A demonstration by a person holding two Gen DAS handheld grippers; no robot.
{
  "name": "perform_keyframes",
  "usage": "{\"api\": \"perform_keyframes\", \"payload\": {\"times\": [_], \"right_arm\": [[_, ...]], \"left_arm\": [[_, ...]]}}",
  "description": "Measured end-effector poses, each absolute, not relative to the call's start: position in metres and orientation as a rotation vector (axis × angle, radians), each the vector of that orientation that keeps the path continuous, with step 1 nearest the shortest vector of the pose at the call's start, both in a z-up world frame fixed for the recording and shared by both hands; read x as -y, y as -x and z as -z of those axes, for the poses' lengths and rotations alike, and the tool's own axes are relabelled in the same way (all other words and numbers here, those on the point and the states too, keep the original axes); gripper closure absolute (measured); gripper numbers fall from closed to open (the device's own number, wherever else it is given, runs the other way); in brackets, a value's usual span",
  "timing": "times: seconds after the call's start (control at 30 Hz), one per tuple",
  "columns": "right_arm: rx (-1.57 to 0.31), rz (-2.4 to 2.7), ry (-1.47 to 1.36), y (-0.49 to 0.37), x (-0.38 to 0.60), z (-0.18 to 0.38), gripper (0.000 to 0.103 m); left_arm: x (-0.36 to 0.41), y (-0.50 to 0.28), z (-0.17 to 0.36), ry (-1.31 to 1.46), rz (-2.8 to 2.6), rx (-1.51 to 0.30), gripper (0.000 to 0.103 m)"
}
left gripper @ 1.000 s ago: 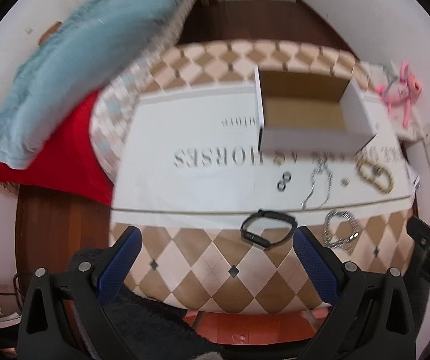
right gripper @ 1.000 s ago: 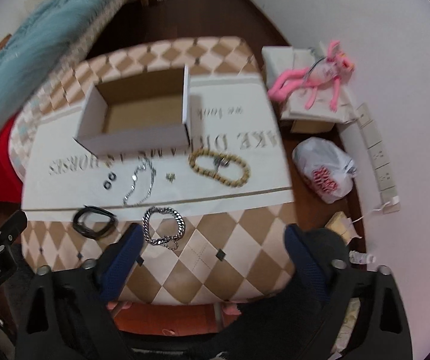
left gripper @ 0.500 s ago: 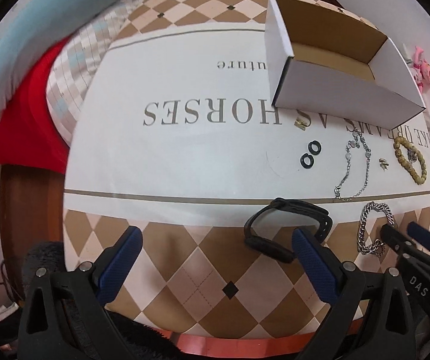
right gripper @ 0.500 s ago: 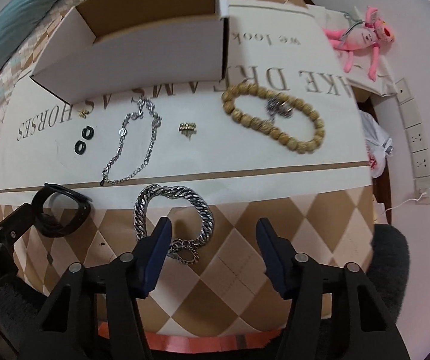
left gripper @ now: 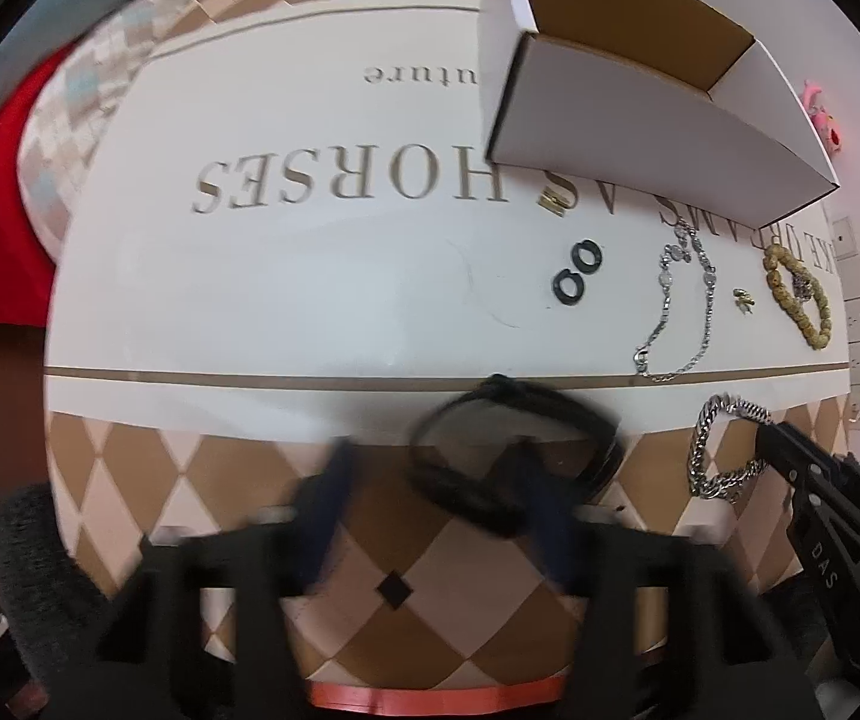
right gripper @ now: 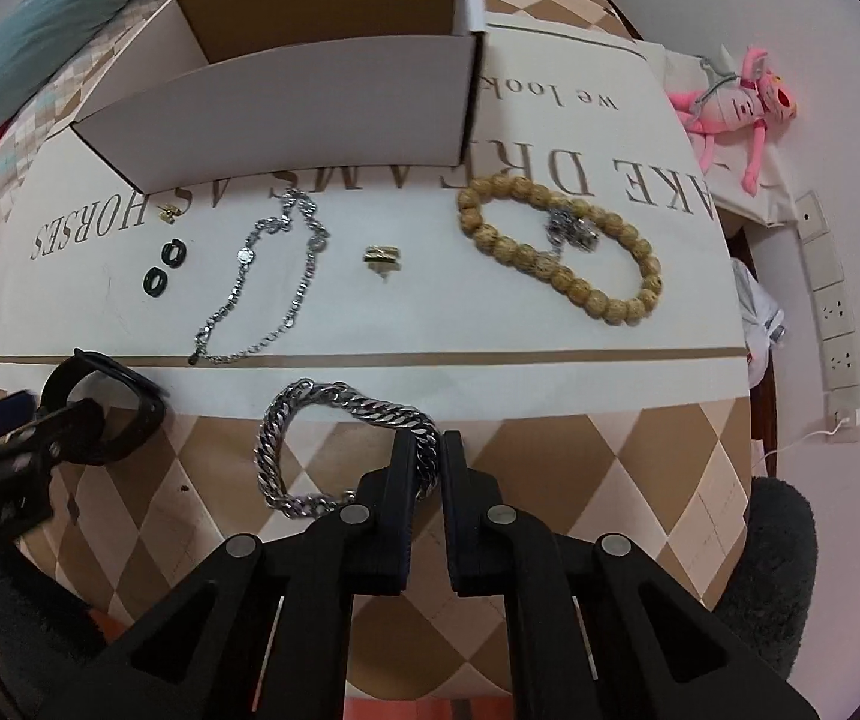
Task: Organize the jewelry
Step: 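Grasp the black fitness band with the left tool while the right tool grasps the silver curb-chain bracelet, then carry the band and bracelet into the white box and open both tools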
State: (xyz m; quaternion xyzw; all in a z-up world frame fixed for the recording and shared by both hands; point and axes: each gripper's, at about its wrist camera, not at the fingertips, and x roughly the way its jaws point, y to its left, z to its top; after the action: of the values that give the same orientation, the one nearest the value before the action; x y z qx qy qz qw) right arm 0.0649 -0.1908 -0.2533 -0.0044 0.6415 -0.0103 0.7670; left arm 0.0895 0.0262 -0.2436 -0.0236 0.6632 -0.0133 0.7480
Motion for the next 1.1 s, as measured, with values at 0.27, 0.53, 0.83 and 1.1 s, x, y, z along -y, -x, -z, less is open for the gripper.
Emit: {"api": "perform_keyframes", "payload": {"times": [0.27,0.53,0.83,1.1], "right_arm": [[-1.380,0.006,-0.085,-0.056,0.203,0.250,0.095],[-1.267,-0.061,-0.156,-0.060,0.205,0.204,0.095],[-1.123,-0.161,-0.180,-0.081,0.195,0.125,0.095],[-1.035,-0.195,-0.176,-0.146,0.197,0.073,0.095]], "left_arm": [[-0.027,-0.083,0.252,0.049,0.059,-1.408,0.093],[-0.035,-0.074,0.220,0.073,0.092,-1.341,0.093],[-0.023,-0.111,0.141,0.113,0.139,-1.215,0.093],[-0.006,-0.193,0.112,0.098,0.200,-1.162,0.093]]}}
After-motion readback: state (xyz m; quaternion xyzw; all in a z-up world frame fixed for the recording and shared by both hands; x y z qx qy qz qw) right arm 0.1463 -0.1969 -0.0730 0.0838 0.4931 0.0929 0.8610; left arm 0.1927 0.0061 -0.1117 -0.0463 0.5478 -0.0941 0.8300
